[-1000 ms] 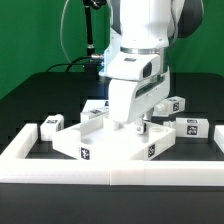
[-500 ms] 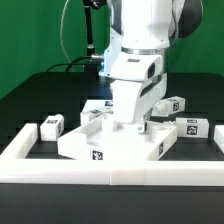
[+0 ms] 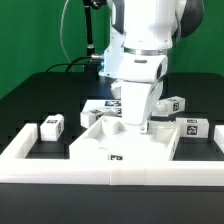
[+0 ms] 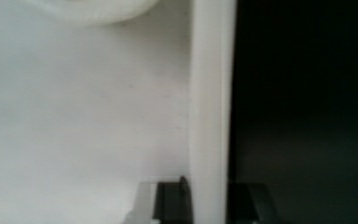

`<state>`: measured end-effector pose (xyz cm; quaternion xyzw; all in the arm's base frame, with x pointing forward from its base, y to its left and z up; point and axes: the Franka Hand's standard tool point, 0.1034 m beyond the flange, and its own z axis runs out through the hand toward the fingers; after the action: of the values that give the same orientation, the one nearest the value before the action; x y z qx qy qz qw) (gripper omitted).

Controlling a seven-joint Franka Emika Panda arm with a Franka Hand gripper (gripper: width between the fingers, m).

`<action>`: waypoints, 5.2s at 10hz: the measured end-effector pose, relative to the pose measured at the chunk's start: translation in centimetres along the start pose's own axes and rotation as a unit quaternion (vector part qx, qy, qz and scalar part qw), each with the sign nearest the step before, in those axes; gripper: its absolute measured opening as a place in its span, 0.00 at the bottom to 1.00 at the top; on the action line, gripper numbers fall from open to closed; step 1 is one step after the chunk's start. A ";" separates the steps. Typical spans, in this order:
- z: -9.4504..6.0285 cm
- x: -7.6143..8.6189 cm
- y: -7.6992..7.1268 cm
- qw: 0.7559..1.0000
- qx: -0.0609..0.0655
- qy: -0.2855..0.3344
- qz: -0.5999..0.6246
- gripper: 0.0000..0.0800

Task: Assemble one leg

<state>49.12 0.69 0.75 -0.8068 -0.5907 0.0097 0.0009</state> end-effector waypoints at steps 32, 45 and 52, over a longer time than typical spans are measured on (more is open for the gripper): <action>-6.3 -6.5 -0.7 0.998 -0.036 -0.013 0.050 0.81; -4.5 -12.8 0.1 0.776 0.024 0.000 0.630 0.81; -3.9 -12.9 0.2 0.558 0.068 0.012 0.827 0.81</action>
Offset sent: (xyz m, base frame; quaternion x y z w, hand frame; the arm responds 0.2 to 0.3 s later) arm 0.0168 0.0285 0.0012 -0.0370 0.0036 -0.1309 0.9907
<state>45.48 -11.67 4.81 -0.9388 0.3383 0.0363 0.0542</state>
